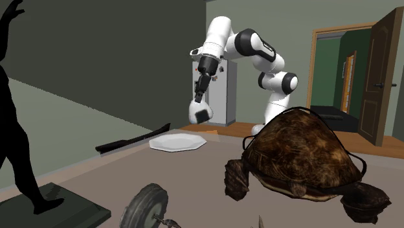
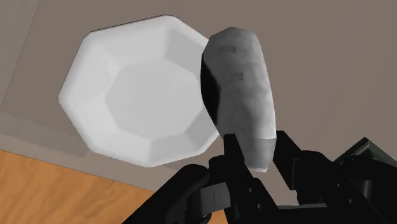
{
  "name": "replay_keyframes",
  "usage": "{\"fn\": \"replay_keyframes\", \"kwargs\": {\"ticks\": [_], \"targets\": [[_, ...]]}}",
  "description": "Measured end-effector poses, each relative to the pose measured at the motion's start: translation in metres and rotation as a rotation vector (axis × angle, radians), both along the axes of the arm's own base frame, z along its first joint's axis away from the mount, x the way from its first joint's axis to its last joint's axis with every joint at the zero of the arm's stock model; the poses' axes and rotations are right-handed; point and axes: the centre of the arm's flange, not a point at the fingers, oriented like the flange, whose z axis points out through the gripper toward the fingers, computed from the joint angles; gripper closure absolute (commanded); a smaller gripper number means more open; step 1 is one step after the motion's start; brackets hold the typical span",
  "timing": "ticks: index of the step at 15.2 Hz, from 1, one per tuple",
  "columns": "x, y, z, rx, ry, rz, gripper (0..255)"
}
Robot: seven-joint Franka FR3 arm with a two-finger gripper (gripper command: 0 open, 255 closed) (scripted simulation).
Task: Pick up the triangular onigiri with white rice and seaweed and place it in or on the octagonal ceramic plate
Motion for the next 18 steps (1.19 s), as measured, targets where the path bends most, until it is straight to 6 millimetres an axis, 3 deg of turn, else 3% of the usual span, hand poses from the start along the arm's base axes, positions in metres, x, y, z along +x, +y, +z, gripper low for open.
{"fn": "replay_keyframes", "kwargs": {"ticks": [7, 18], "targets": [[0.054, -0.072, 0.009, 0.0, 0.0, -0.001, 255], [0.058, -0.082, -0.044, -0.001, 0.0, 0.001, 255]]}}
